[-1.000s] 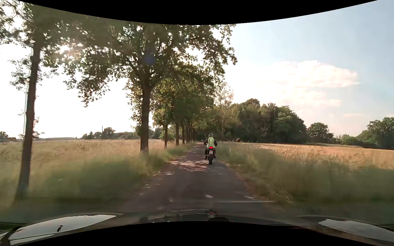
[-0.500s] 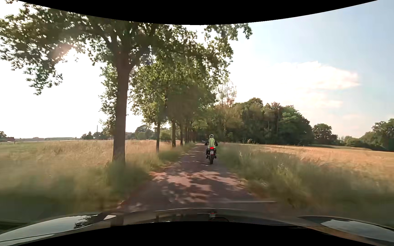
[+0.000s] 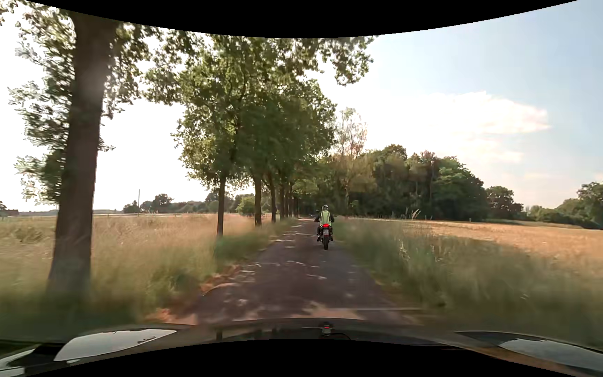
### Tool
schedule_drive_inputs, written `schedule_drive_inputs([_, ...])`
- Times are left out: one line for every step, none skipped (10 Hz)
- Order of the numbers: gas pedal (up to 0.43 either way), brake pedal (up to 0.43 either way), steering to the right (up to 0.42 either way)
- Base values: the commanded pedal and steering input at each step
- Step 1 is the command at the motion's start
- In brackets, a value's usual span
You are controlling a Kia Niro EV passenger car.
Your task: Follow the waypoints while adhering to traffic rules and regulations
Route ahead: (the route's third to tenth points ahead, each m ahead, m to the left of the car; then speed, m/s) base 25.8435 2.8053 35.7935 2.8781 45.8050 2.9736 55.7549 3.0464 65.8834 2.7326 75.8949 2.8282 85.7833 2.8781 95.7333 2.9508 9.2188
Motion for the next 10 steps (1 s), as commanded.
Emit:
schedule_drive_inputs([0.248,0.0,0.001])
schedule_drive_inputs([0.24,0.0,0.0])
schedule_drive_inputs([0.209,0.0,0.0])
schedule_drive_inputs([0.197,0.0,0.0])
schedule_drive_inputs([0.197,0.0,0.0])
schedule_drive_inputs([0.197,0.0,0.001])
schedule_drive_inputs([0.197,0.0,0.0])
schedule_drive_inputs([0.197,0.0,0.0])
schedule_drive_inputs([0.197,0.0,0.0])
schedule_drive_inputs([0.177,0.0,0.0])
